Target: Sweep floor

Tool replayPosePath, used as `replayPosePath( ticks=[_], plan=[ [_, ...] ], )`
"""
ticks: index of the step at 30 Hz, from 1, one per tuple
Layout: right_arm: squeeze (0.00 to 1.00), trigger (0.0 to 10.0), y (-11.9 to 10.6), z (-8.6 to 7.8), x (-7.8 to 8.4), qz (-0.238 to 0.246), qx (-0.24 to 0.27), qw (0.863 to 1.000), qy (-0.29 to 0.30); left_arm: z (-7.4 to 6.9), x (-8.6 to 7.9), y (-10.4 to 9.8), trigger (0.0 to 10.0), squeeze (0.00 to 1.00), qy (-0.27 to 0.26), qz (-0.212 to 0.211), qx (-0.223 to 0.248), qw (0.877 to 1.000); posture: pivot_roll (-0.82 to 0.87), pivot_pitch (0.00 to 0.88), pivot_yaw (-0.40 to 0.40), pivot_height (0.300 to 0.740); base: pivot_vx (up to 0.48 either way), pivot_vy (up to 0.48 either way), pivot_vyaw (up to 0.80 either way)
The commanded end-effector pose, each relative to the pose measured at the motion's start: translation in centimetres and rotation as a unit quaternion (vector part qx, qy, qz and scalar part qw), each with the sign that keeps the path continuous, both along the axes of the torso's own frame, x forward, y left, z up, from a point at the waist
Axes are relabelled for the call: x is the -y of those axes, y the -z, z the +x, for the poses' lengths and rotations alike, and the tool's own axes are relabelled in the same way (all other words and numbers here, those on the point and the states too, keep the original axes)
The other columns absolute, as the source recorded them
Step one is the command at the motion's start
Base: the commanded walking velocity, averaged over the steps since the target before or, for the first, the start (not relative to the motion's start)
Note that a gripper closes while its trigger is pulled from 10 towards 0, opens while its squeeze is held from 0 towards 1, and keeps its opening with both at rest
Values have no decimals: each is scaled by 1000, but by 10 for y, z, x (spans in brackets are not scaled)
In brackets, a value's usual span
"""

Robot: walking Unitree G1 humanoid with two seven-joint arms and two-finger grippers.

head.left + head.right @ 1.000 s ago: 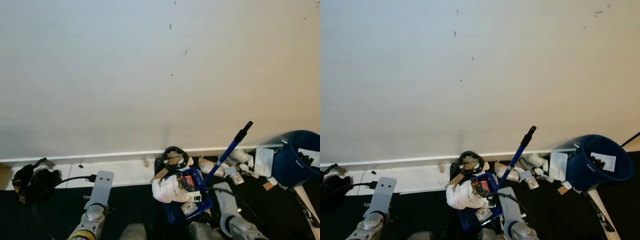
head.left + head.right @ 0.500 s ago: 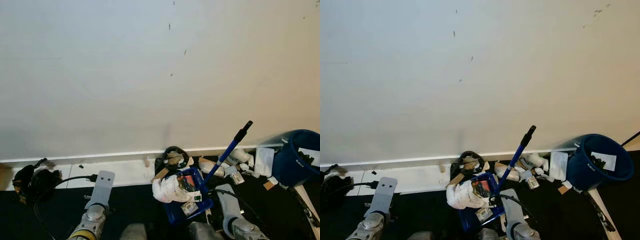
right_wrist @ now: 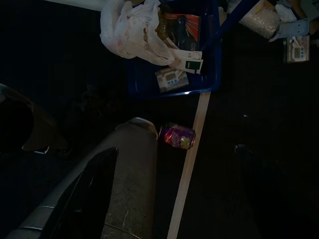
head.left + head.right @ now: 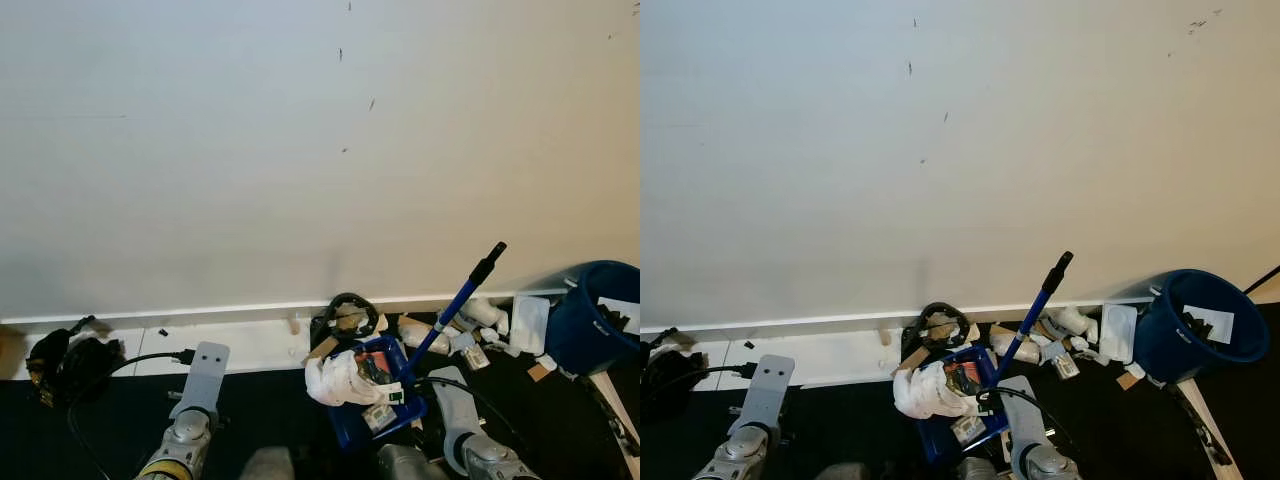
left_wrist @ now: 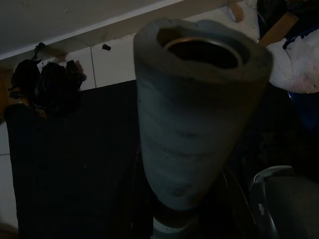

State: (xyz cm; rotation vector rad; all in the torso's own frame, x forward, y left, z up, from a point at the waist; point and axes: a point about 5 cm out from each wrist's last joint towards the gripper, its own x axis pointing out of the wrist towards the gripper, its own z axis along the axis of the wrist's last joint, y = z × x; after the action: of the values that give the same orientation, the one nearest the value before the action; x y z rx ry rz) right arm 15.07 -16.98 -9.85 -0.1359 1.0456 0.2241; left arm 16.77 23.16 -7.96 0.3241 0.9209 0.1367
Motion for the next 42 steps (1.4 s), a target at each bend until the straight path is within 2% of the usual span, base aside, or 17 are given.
replayPosePath(
  ticks=[1,42],
  plan=[
    [0,10000,0,1,1,-3,-2,1000,0,-10,4,6,10000,0,-2,-3,-20,1000,147,0,-68,740,0,0,0],
    [0,10000,1,0,-3,-7,-10,1000,-18,-12,4,7,10000,0,-13,-4,-22,1000,153,0,-80,740,0,0,0]
  ],
)
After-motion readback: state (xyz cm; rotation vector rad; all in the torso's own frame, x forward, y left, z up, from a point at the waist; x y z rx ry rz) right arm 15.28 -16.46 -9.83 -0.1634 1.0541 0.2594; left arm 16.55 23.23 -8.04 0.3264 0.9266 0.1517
